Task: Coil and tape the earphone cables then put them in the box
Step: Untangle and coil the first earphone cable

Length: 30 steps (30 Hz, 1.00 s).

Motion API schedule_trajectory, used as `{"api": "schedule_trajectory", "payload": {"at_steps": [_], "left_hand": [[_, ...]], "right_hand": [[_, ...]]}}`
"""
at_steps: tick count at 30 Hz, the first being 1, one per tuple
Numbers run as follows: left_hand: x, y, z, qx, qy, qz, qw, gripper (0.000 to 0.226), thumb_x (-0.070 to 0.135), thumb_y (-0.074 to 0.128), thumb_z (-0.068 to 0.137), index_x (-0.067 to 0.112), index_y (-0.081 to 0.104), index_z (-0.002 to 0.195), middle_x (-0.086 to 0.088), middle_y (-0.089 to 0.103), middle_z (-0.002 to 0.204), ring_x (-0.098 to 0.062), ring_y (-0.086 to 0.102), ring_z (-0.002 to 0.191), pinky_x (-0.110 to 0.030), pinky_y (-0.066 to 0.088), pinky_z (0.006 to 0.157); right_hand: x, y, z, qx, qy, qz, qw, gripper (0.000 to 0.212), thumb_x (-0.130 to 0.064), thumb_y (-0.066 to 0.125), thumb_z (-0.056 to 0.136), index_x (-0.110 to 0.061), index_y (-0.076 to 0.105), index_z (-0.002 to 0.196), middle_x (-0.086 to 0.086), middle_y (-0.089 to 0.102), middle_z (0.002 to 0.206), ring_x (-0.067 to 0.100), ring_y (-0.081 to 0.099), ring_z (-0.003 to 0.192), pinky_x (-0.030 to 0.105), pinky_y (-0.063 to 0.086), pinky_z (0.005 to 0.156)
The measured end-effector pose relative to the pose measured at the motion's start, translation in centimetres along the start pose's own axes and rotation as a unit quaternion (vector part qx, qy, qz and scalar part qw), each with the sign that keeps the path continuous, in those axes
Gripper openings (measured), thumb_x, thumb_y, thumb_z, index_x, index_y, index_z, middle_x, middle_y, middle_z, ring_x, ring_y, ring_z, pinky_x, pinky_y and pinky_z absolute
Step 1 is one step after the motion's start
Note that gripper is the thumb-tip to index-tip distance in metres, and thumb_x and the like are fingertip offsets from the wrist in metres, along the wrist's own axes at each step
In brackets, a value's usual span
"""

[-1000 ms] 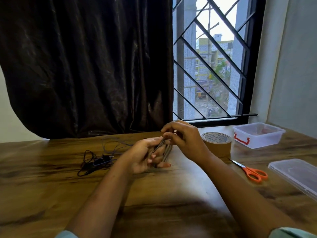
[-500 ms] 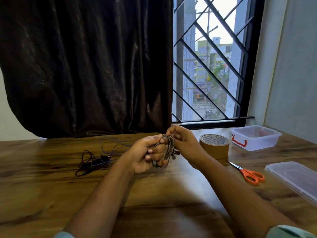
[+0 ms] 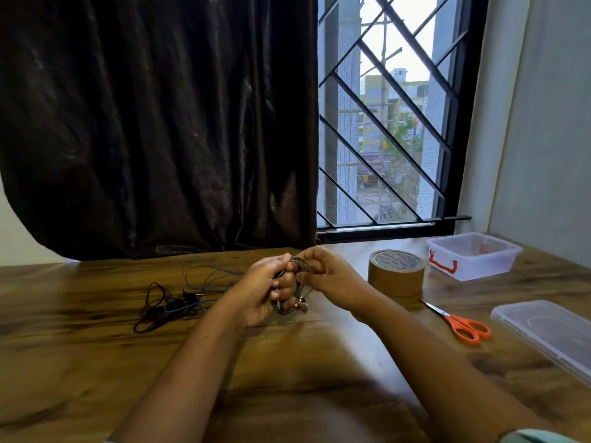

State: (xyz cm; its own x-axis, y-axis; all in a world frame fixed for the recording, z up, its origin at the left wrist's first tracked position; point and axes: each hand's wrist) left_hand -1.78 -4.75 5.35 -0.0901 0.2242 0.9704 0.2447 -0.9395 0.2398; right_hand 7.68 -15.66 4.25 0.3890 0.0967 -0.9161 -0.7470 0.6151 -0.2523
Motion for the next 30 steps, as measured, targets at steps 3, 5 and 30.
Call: {"api": "schedule_trajectory", "payload": {"at_steps": [3, 5, 30], "left_hand": [[-0.1, 0.0, 0.0, -0.005, -0.013, 0.043, 0.999, 0.033, 0.025, 0.031, 0.102, 0.014, 0.042, 0.073, 0.007, 0.027, 0.043, -0.003, 0.024, 0.028, -0.018, 0.037, 0.037], [-0.3, 0.2, 0.1, -0.008, -0.015, 0.07, 0.997, 0.034, 0.025, 0.03, 0.103, 0.014, 0.042, 0.073, 0.007, 0.027, 0.043, -0.004, 0.023, 0.029, -0.019, 0.037, 0.038], [-1.1, -0.8, 0.8, 0.069, 0.078, 0.201, 0.974, 0.032, 0.027, 0.032, 0.102, 0.01, 0.052, 0.083, 0.006, 0.053, 0.051, -0.004, 0.037, 0.036, -0.015, 0.027, 0.034]], "right_hand": [[0.3, 0.2, -0.1, 0.01, 0.0, -0.09, 0.996, 0.018, -0.001, 0.059, 0.089, -0.006, 0.06, 0.106, 0.0, 0.061, 0.087, 0.011, 0.058, 0.083, 0.022, 0.047, 0.073], [0.1, 0.3, -0.2, 0.02, 0.001, -0.139, 0.99, 0.016, -0.003, 0.058, 0.088, -0.014, 0.064, 0.099, -0.002, 0.061, 0.085, 0.012, 0.057, 0.083, 0.028, 0.048, 0.075], [-1.0, 1.1, -0.5, 0.019, 0.123, 0.091, 0.988, 0.041, 0.012, 0.052, 0.085, -0.011, 0.047, 0.118, 0.0, 0.059, 0.076, 0.007, 0.054, 0.065, 0.017, 0.042, 0.051]]}}
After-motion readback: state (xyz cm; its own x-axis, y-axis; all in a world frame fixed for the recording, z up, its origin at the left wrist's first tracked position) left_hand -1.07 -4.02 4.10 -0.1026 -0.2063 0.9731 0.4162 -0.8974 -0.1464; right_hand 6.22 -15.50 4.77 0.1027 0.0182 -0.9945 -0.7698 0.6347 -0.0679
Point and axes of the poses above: each hand's wrist, its own z-axis towards the middle knuckle, its own y-axis out of the palm, x = y × z
